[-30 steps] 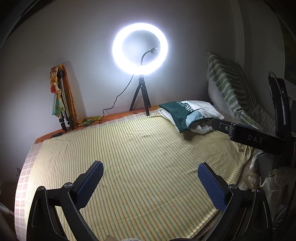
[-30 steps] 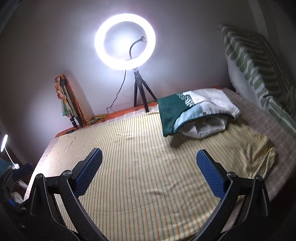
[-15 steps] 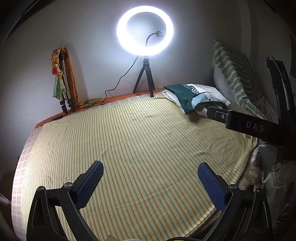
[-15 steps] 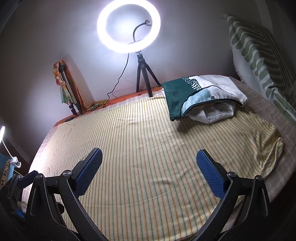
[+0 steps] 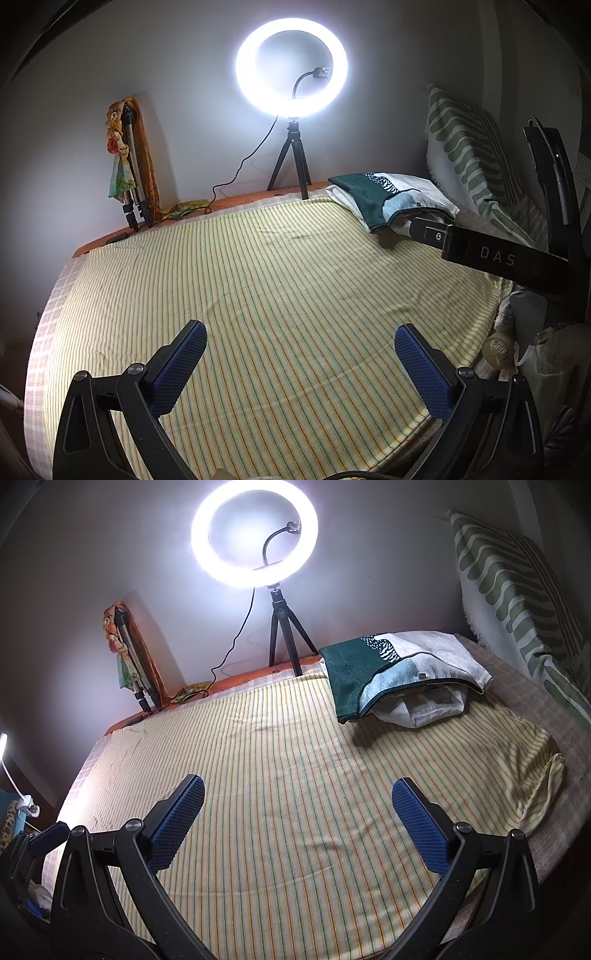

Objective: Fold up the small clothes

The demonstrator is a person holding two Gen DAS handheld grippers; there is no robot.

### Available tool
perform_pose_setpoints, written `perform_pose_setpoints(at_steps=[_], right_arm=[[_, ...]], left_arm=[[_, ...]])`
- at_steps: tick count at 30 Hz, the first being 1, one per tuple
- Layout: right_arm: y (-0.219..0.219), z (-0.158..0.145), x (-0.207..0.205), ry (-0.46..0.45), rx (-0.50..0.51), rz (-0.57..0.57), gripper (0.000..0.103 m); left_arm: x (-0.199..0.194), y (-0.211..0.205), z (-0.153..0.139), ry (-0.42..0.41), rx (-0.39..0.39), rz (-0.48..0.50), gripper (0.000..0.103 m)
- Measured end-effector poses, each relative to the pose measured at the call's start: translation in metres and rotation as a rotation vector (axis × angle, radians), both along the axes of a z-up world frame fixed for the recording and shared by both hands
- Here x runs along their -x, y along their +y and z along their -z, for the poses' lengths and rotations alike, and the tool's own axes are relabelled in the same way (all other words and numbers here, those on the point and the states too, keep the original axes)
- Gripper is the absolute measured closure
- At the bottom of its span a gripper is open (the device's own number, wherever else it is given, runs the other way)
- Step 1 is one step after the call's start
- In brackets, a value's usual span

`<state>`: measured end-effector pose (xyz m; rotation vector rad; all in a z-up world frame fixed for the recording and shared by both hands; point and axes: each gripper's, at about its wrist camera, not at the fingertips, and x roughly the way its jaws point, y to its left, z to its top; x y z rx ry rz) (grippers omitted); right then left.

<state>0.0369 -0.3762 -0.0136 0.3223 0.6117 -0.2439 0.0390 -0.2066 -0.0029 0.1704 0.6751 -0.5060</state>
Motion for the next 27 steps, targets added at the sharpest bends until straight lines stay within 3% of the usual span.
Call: perform_pose_setpoints(at_steps=[27], right_arm=[[0.0021,0.0006,0.0011,-0.002,-0.009,0.003,0.000]], left_arm=[[0.0036,-0.0015,-0.0030,-0.012,-0.002,0.005,0.000]])
